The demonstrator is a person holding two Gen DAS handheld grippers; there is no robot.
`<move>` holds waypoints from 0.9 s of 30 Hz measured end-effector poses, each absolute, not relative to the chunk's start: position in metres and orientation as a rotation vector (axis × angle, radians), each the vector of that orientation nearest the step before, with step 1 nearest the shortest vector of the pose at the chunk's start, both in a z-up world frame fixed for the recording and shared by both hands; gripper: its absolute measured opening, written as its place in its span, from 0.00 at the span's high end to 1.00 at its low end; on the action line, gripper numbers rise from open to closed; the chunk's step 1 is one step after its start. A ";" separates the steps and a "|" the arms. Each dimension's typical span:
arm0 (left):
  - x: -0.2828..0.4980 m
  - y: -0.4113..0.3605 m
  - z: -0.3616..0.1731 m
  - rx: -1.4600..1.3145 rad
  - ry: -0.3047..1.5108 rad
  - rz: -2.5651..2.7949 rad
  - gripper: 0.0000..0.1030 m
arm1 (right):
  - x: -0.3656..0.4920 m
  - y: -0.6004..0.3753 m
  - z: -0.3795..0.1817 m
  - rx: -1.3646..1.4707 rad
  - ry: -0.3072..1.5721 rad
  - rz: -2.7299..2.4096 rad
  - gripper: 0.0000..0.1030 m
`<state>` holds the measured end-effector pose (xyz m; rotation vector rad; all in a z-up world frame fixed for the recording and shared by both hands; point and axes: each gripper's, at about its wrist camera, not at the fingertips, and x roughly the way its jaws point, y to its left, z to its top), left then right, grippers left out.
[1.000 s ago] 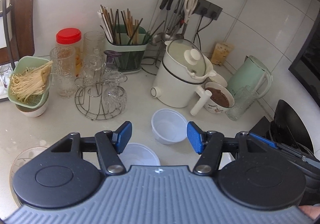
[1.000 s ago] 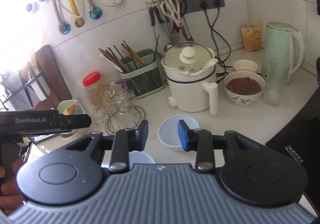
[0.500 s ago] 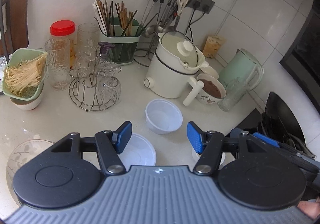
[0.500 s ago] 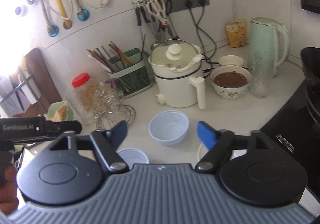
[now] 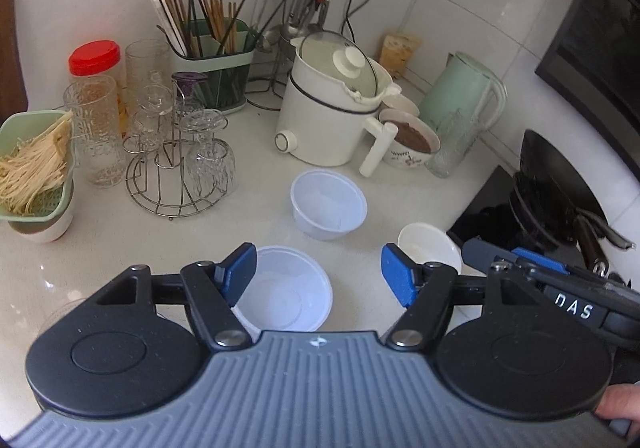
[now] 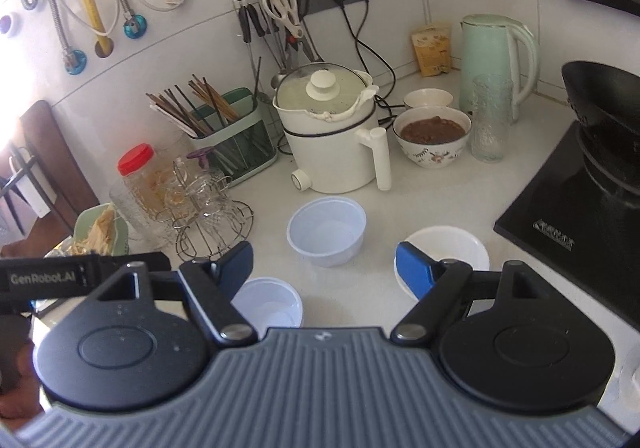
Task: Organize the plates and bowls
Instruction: 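Move both grippers to the second white plastic bowl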
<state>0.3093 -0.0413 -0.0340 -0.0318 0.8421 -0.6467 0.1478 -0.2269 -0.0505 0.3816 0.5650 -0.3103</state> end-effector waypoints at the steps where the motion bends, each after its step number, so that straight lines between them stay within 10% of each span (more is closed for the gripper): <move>1: 0.311 -0.041 -0.036 -0.023 0.844 -0.647 0.29 | 0.148 -0.225 -0.051 0.385 0.567 -0.315 0.22; 27: 0.416 -0.102 -0.094 -0.062 0.979 -0.542 0.29 | 0.231 -0.297 -0.088 0.418 0.674 -0.270 0.22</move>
